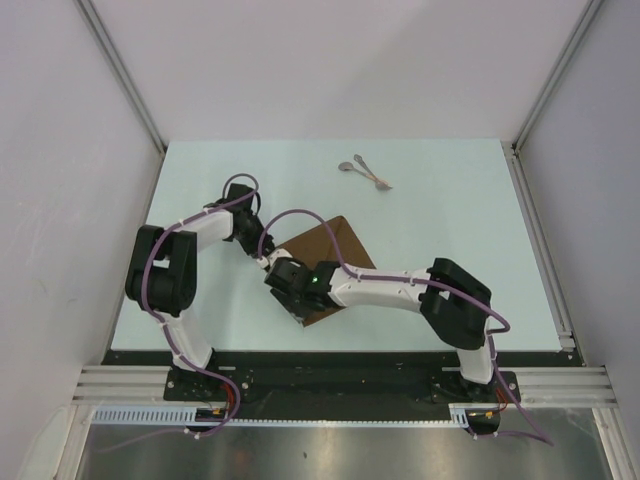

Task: Fold the napkin into a case and place the utensils inside
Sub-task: Pick up the upper triangle-folded napkin from the center of the board.

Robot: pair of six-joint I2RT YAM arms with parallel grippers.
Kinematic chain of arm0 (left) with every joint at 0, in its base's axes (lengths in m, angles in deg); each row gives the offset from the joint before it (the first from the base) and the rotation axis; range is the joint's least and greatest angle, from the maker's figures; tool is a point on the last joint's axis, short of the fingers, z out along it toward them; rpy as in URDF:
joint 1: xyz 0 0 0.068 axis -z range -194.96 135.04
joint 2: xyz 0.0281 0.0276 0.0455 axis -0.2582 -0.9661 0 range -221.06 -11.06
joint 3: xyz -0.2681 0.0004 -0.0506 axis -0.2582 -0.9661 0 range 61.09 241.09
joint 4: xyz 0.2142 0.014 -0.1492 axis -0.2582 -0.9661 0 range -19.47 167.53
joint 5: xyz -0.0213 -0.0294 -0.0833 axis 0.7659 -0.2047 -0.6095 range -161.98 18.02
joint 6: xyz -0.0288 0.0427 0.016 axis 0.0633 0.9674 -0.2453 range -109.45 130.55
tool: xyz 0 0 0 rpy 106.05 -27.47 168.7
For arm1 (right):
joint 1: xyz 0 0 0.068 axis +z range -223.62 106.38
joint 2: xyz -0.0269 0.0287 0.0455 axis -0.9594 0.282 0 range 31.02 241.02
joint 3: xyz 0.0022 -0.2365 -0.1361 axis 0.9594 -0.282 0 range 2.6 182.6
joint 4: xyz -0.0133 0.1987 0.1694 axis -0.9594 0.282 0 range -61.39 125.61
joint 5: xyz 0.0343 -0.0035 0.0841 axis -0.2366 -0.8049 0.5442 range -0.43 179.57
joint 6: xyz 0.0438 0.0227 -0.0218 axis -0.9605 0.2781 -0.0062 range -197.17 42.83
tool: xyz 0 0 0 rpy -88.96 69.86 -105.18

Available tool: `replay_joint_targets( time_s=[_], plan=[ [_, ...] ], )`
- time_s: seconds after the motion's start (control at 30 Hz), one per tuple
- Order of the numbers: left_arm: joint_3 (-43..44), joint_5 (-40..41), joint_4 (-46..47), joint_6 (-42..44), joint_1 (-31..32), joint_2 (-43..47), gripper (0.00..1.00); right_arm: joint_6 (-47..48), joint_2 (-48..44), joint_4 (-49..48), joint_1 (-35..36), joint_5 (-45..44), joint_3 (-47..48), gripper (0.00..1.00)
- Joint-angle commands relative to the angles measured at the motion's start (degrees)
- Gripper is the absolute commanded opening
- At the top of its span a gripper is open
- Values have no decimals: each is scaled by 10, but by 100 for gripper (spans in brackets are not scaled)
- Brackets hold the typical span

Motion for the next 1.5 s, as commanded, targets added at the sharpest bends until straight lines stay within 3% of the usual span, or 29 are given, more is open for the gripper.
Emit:
replay_joint_targets(
  time_s=[0.0,0.3,0.57,0.93,1.3,1.47],
  plan=[
    [1,26,2,0,4,-23,27,10,20,-23,7,-20,19,52],
    [-5,20,12,3,4,-28,26,12,46,-22,19,-22,28,43],
    [-4,15,13,8,4,-31,26,8,53,-18,33,-22,37,49],
    [-5,8,19,13,4,-30,26,-8,85,-44,31,0,-1,48],
    [-14,11,37,22,4,-31,28,-37,65,-62,4,-8,-77,40],
    [-19,8,42,29,3,-23,31,-38,54,-65,-2,-14,-95,31]
  ],
)
